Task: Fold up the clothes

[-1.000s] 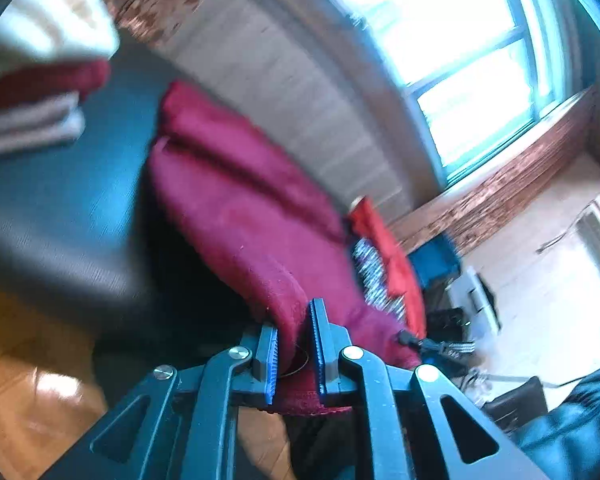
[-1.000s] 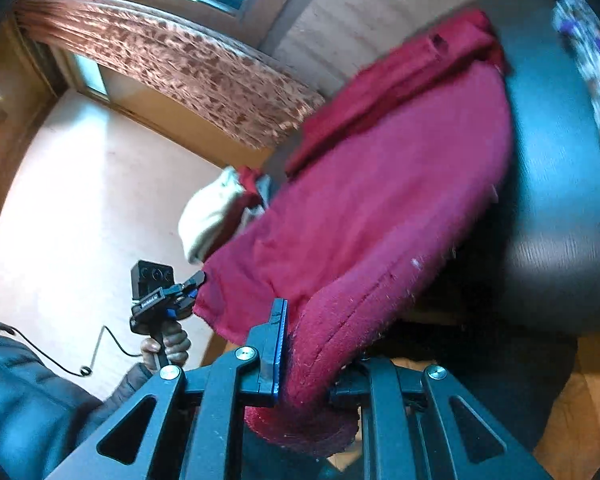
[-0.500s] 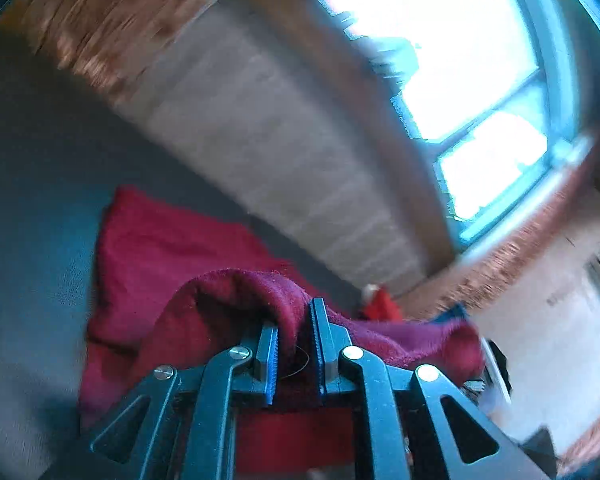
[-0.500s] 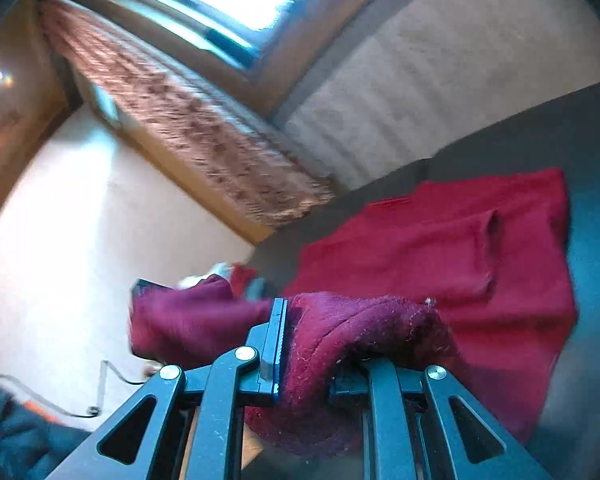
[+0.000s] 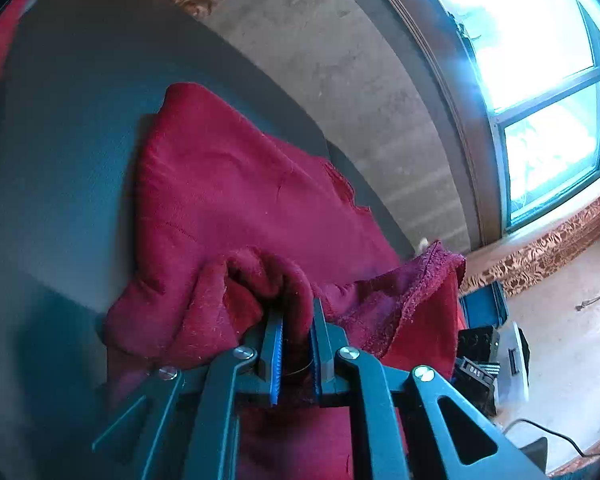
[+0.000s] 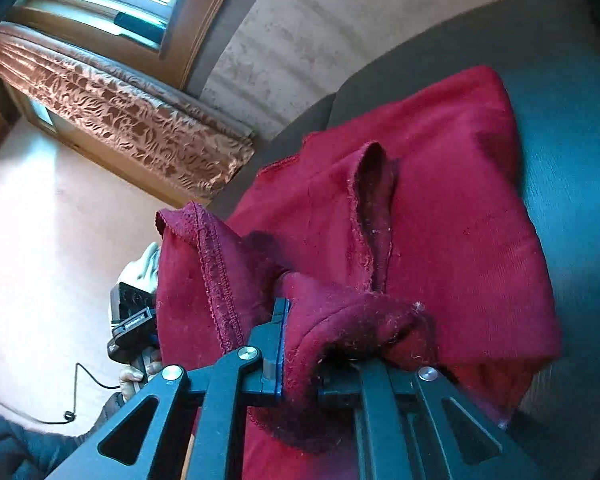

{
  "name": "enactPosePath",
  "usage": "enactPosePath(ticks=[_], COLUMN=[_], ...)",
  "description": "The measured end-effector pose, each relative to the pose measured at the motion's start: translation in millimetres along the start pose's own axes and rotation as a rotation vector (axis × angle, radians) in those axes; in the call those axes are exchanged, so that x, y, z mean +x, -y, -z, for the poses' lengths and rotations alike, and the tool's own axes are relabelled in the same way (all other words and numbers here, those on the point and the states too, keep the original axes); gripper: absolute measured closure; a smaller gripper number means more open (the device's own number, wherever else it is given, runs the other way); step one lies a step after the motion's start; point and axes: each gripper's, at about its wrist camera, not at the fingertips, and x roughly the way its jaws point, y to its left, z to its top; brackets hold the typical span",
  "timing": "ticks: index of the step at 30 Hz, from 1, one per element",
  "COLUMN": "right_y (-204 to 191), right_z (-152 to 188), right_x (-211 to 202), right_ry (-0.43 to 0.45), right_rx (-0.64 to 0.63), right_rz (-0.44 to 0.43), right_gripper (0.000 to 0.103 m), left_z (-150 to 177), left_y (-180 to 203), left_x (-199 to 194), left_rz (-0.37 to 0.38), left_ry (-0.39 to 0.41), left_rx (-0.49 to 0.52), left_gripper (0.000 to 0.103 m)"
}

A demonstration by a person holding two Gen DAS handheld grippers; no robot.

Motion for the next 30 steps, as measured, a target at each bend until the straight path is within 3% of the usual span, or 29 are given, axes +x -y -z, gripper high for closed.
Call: enactPosePath(ticks=[2,4,9,14,17,20,22,26,28,30], right_y=[-4,-15,-52,-47,-23,9,23,30,27,16], right_z=[14,26,13,-18,-27,-27,-22,-16,-16,-17], right_x=[-9,-20,-36,-44,-27,-7,-7,-16,-22,-33], right_ry=[-0.004,-0.002,0.09,0.201,0.211,0.194,0.226,0.265,0.257,0.271], right_rx=[0.006,-0.012,-0.049,0.007,0.105,0.236,0.263,0.282,0.283,0.259], right_rz=[-0.005,-0.009,-0.091,-0.129,-0.117,-0.091,-0.124,-0.23,-0.257,-0.27], right_gripper=[0.094,0.087,0.087,0.087,0.086,0.067,0.072,0.062,0.048,0.028], left_z=[13,18,6,-25,-34,-35,-35,-37,-39,-39], left_y=[6,17,38,13,-18,-48,-51,-42,-36,-27], left_x=[-14,-29,-61,-40,-11,11,6,-15,-25,-28], left_rz=[0.009,0.048,0.145,0.184,0.149,0.175,0.211,0.223,0.189,0.121], left_ry=[-0.005,0.02,0.11,0.153,0.125,0.094,0.123,0.187,0.208,0.217], left_rx=[-0.01,-0.003,0.001,-0.157,-0.3,-0.439,-0.444,-0.402,-0.37,-0.312], left_gripper=[0.093,0.093,0.093,0.093,0.092,0.09,0.083,0.075,0.069,0.068])
